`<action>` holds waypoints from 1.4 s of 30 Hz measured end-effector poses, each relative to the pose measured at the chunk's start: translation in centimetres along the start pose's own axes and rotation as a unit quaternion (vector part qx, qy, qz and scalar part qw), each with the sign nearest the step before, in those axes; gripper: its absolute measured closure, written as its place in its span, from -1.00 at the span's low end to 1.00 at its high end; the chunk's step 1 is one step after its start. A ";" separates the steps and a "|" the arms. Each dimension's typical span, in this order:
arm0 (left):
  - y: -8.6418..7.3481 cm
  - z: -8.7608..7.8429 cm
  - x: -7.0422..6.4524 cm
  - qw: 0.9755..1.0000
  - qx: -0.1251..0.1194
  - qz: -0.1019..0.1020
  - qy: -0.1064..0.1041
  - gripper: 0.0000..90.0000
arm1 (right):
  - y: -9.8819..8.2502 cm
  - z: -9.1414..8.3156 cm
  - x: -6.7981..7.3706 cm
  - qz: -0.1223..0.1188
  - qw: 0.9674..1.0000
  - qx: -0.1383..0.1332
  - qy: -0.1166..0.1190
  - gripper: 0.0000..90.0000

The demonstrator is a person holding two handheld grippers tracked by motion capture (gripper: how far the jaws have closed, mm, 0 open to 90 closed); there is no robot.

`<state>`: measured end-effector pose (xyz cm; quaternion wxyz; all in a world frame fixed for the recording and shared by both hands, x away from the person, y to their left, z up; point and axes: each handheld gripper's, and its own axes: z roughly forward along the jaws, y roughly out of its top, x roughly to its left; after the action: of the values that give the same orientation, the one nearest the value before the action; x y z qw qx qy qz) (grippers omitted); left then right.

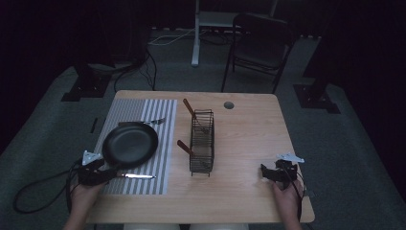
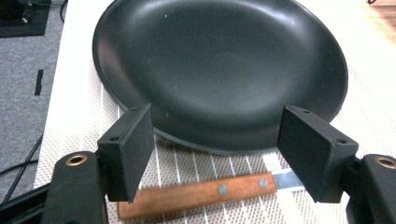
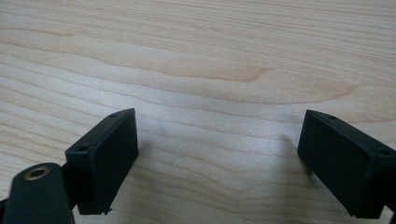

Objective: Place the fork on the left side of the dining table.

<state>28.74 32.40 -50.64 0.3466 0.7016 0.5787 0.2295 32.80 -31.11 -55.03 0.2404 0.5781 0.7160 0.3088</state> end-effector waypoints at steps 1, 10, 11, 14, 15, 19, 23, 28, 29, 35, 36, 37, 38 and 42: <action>-0.3 -0.1 0.0 1.000 0.001 -0.001 -0.001 -0.39 | 0.0 0.0 0.0 0.000 1.000 0.000 0.000 -0.73; -2.8 -0.9 -0.1 1.000 0.005 -0.012 0.001 -0.39 | 0.0 0.0 0.0 0.000 1.000 0.000 0.000 -0.73; -3.0 -1.1 -0.1 1.000 0.006 -0.017 -0.001 -0.39 | 0.0 0.0 0.0 0.000 1.000 0.000 0.000 -0.73; -3.5 -1.5 -0.4 1.000 0.003 -0.017 0.007 -0.42 | 0.0 0.0 0.0 0.000 1.000 0.000 0.000 -0.73; -3.6 -1.6 -0.6 1.000 0.004 -0.016 0.009 -0.52 | 0.0 0.0 0.0 0.000 1.000 0.000 0.000 -0.73; -4.2 -1.7 -1.1 1.000 0.015 -0.009 0.025 -0.57 | 0.0 0.0 0.0 0.000 1.000 0.000 0.000 -0.73; -4.6 -1.8 -1.4 0.999 0.019 -0.010 0.026 -0.81 | 0.0 0.0 0.0 0.000 1.000 0.000 0.000 -0.73; -5.1 -1.5 -1.8 0.999 0.040 0.002 0.035 -0.81 | 0.0 0.0 0.0 0.000 1.000 0.000 0.000 -0.73; -5.1 -1.4 -1.9 0.998 0.046 0.003 0.040 -0.81 | 0.0 0.0 0.0 0.000 1.000 0.000 0.000 -0.73; -5.3 -1.8 -1.9 0.997 0.046 0.001 0.066 -0.81 | 0.0 0.0 0.0 0.000 1.000 0.000 0.000 -0.73; -5.3 -1.8 -1.9 0.997 0.046 0.004 0.068 -0.81 | 0.0 0.0 0.0 0.000 1.000 0.000 0.000 -0.73; -5.4 -1.8 -1.8 0.996 0.047 0.003 0.071 -0.81 | 0.0 0.0 0.0 0.000 1.000 0.000 0.000 -0.73; -5.4 -1.8 -1.8 0.996 0.044 0.001 0.073 -0.81 | 0.0 0.0 0.0 0.000 1.000 0.000 0.000 -0.73; -5.7 -1.6 -1.9 0.997 0.050 0.010 0.066 -0.81 | 0.0 0.0 0.0 0.000 1.000 0.000 0.000 -0.73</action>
<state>23.47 31.42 -53.72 0.2701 0.7071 0.6042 0.2491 32.80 -31.11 -55.03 0.2405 0.5780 0.7160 0.3088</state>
